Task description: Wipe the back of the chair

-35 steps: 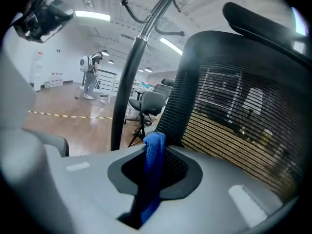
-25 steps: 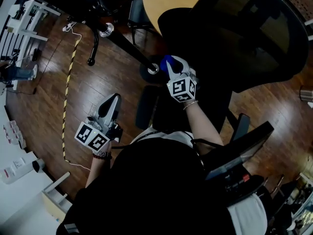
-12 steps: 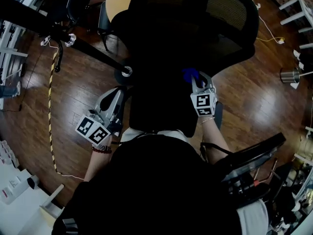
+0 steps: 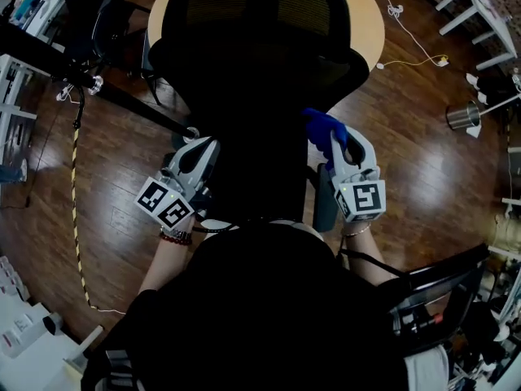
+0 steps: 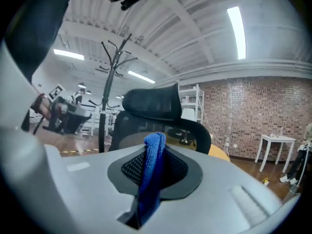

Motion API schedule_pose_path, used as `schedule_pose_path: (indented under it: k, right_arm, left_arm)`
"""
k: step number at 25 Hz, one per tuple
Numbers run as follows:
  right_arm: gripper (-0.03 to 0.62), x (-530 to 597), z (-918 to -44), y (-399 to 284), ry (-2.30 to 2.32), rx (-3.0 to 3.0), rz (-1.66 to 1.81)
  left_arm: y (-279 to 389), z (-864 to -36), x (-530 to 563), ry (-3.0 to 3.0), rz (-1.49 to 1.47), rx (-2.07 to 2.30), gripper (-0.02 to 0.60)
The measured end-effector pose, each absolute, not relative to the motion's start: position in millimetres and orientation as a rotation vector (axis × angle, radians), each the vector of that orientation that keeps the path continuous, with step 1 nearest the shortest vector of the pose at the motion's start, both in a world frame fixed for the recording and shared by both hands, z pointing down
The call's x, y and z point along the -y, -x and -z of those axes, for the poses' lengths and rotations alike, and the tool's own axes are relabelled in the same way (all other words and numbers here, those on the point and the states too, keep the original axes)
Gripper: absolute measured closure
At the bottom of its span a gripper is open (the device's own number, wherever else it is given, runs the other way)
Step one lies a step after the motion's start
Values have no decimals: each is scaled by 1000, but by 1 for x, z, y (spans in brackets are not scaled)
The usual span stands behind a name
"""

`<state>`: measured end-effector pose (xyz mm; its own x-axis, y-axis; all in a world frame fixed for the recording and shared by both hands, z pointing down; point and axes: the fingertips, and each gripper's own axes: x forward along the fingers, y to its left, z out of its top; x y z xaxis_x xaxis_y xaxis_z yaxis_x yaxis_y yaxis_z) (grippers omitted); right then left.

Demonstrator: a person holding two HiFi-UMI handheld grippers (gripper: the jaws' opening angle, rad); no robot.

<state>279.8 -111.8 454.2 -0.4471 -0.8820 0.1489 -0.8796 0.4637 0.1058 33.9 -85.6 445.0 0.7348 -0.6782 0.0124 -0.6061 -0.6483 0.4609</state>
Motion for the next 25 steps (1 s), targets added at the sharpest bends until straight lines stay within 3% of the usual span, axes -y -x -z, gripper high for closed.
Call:
schedule_pose_path:
  k: [6, 10, 15, 25]
  right_arm:
    - [551, 68, -398, -279, -1469, 2697, 126]
    - [551, 40, -379, -257, -1508, 2671, 216]
    - [551, -2, -383, -197, -1620, 2593, 155]
    - [551, -78, -372, -137, -1648, 2605, 82]
  left_arm:
    - [-83, -432, 56, -2543, 261, 955, 575]
    - [-40, -406, 49, -2511, 424, 962, 575]
    - [21, -432, 12, -2544, 240, 924, 575]
    - [48, -440, -58, -2575, 144, 851, 575]
